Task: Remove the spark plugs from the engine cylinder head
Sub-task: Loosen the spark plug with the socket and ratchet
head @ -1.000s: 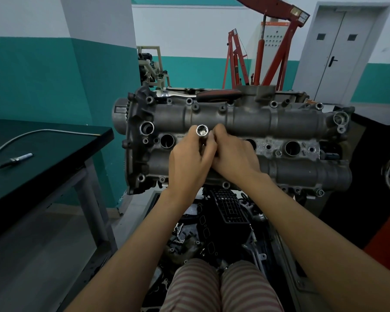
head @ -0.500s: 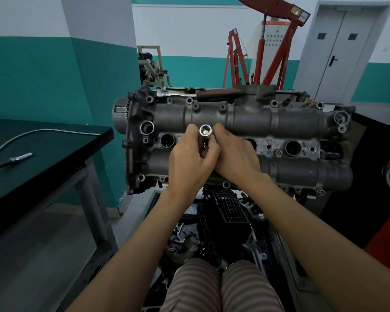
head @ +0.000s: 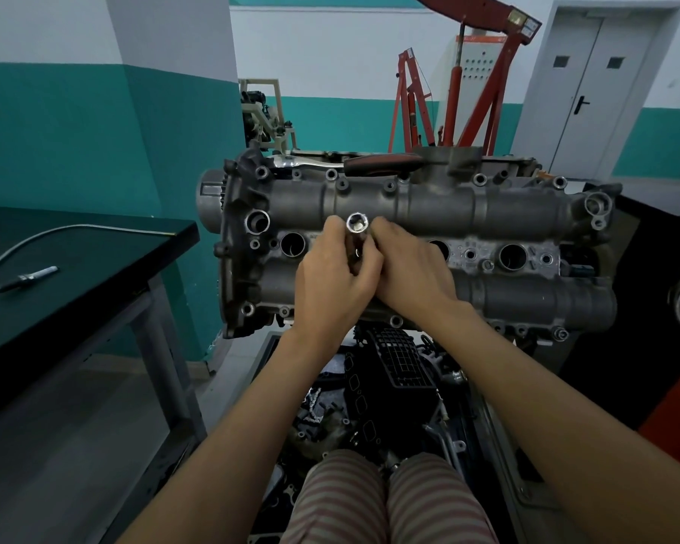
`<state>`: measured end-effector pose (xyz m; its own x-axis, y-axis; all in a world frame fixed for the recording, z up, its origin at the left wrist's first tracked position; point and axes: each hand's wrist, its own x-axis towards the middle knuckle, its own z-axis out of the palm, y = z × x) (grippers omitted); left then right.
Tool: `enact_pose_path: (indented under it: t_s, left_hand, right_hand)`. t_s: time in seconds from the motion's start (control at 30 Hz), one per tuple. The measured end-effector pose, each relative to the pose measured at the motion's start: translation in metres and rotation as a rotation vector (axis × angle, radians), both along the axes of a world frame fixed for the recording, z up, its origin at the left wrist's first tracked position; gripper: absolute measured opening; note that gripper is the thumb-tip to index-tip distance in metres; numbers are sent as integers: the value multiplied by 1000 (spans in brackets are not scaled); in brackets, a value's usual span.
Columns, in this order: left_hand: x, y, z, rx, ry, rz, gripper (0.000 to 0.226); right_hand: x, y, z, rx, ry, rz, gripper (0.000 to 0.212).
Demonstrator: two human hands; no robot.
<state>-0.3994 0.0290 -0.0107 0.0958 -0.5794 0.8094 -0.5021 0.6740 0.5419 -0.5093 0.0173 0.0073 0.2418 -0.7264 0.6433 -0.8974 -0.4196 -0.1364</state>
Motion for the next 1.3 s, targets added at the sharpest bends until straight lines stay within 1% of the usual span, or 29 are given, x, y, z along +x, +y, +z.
enact_pose_path:
  t_s: [0.07,0.1,0.17,0.2,0.27,0.33,0.43,0.57,0.67,0.73,0.8,0.87,1.0,1.07,1.17,1.23,1.3]
  left_hand:
    - [0,-2,0,2,-15,20,18]
    - [0,-2,0,-6,-23,27,22]
    - [-1,-3,3,-38,-19,27,39]
    - [-1,-2,4,-54,-8,20,46]
    - [-1,-2,5,-77,6,14,52]
    - [0,-2,3,-78,12,24,49]
    - [0,0,0,-41,22,-16,35]
    - [0,0,-1,-21,31,-15,25]
    - [-1,-2,-1,-17,40,2,25]
    - [-1,-3,0,-35,43,-3,32]
    - [-1,-4,1,-65,53,-6,41]
    - [0,-3,2,-79,45,-1,45]
    - [0,-1,-2,-28,24,-13,34]
    - [0,-1,-3,-10,41,-31,28]
    - [0,-1,-2,-14,22,-14,19]
    - [0,-3,0,-16,5,9,22]
    - [0,-5,2,-24,7,6,36]
  right_hand:
    - [0,2,1,10,-10,3,20]
    - [1,1,1,6,26,-20,19]
    - [1,0,1,-13,84,-53,25]
    - [1,1,2,-16,83,-56,29]
    - [1,1,3,-3,57,-63,32]
    - [1,-1,3,9,71,-88,28]
    - [1,-3,1,-1,90,-96,19]
    - [2,1,0,7,-6,-16,20]
    - [2,3,0,4,-25,-9,24]
    - [2,1,0,-10,10,-45,25]
    - [2,2,1,-30,50,-72,35]
    - [2,2,1,-34,43,-79,34]
    - [2,-2,0,-2,100,-102,21]
    - [2,-3,-1,12,66,-64,16]
    - [2,-1,0,20,-1,-2,20]
    - [1,-1,0,18,-13,-14,23]
    - [2,-1,0,5,10,-57,26]
